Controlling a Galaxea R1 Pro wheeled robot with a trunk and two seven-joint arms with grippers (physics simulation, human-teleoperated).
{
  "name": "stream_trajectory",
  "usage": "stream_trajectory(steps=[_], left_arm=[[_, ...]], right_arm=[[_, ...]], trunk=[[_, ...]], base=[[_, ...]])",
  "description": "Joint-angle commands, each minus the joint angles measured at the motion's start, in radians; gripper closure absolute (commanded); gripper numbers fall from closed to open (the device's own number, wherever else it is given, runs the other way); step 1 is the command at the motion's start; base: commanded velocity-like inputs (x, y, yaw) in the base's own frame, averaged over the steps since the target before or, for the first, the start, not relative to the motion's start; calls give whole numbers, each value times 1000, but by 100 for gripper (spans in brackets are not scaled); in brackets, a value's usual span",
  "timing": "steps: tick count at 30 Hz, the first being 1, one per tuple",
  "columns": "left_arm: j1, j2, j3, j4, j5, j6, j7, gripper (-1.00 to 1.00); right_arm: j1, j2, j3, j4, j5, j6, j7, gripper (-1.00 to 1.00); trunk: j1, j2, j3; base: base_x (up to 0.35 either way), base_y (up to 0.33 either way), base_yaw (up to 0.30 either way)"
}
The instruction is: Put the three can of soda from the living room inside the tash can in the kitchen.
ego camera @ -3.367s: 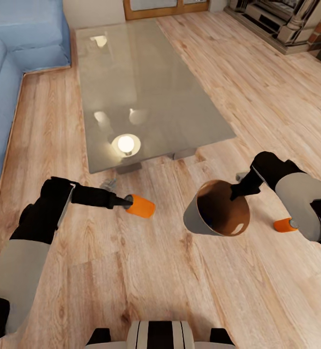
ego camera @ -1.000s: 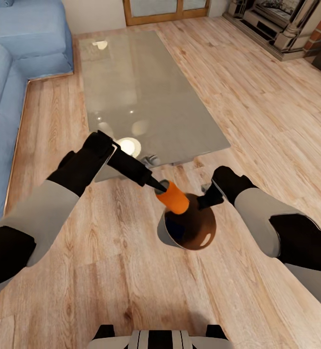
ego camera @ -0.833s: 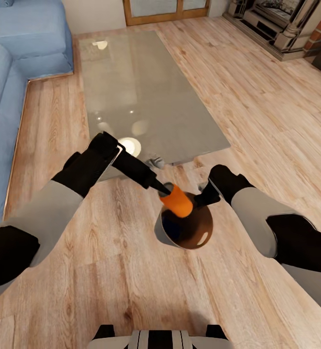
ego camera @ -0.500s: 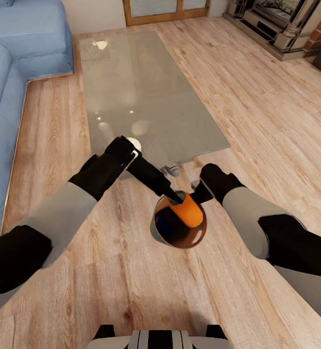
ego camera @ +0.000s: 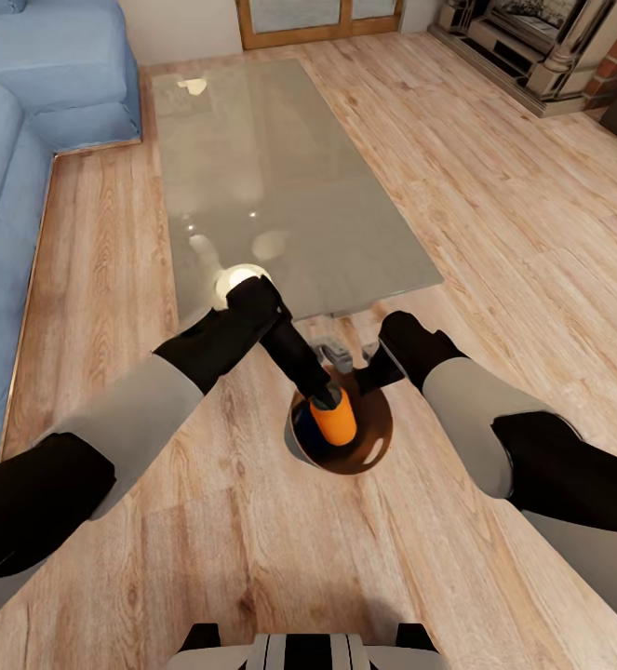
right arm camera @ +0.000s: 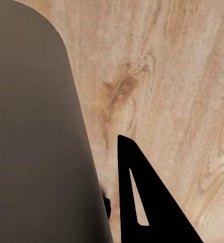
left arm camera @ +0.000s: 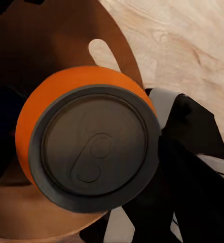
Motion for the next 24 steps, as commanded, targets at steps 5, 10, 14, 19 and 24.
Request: stream_trajectory(steps=[5,10,14,19,24], left_arm=[[8,-13,-13,0,-69,0,0,100],[17,-28,-15,1,-96,0,0,100],[33,-32,-16,1,-143,0,0,100],[42,-37,-16,1,-163,0,0,100],[43,-37,-16,1,-166,0,0,-100]], right_arm=[[-2,8,-6,1,-29,6,1,100],[-3,14,-6,1,-31,6,1,100],[-3,17,-6,1,-31,6,1,100],[-3,20,-6,1,-31,6,1,100],[-3,20,-6,1,-31,6,1,100]], trunk=[[0,0,0],[0,0,0],[0,0,0],[0,0,0],[0,0,0]], base=[[0,0,0],[0,0,0],[0,0,0],[0,0,0],[0,0,0]])
